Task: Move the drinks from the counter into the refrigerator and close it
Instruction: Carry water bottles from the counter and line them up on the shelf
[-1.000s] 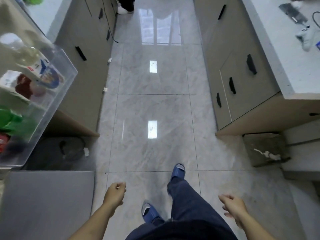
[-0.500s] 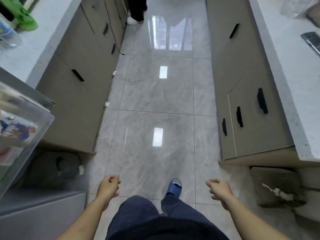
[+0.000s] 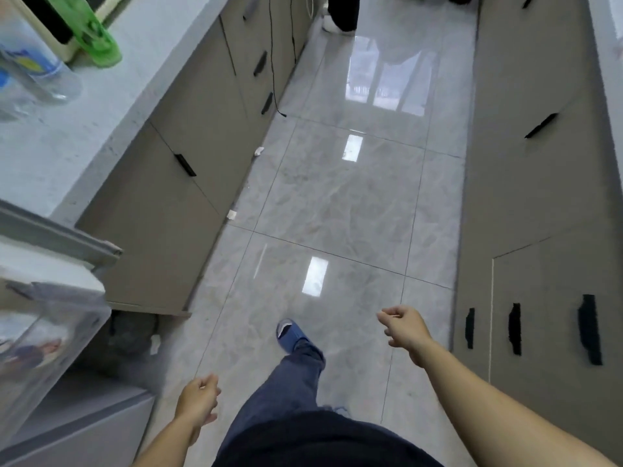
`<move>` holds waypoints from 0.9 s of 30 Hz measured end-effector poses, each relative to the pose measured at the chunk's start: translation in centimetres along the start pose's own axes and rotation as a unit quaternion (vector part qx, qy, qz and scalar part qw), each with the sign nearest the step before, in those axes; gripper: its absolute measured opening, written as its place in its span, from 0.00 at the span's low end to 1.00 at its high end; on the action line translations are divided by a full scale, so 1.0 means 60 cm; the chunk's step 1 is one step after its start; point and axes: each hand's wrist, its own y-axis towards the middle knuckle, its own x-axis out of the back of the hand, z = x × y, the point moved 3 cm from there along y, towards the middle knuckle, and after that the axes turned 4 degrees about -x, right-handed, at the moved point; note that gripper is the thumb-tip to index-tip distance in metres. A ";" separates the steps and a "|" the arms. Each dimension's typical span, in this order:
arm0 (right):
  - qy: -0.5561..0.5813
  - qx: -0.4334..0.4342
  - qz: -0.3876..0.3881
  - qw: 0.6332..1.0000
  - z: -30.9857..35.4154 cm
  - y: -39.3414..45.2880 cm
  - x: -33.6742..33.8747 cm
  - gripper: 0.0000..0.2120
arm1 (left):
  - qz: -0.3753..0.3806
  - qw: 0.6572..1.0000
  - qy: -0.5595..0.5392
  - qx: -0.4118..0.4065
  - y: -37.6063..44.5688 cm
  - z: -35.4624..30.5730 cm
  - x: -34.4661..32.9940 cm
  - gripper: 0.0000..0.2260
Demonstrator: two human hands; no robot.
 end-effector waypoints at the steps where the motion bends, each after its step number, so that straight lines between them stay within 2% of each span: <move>1: -0.011 -0.006 0.002 1.000 0.023 0.008 -0.002 0.04 | -0.003 1.000 -0.008 0.008 0.010 -0.027 0.003 0.13; 8: -0.106 0.010 0.018 0.994 0.175 0.077 -0.021 0.06 | -0.001 0.994 -0.095 -0.048 0.081 -0.250 0.024 0.11; 13: -0.175 0.018 0.036 0.984 0.277 0.148 -0.035 0.07 | -0.020 0.986 -0.153 -0.057 0.113 -0.347 0.030 0.12; 19: -0.273 0.044 0.084 0.957 0.435 0.248 -0.081 0.08 | -0.082 0.974 -0.212 -0.015 0.128 -0.397 0.035 0.12; 27: -0.349 0.141 0.211 0.902 0.705 0.297 -0.223 0.09 | -0.195 0.931 -0.290 0.100 0.092 -0.425 0.007 0.13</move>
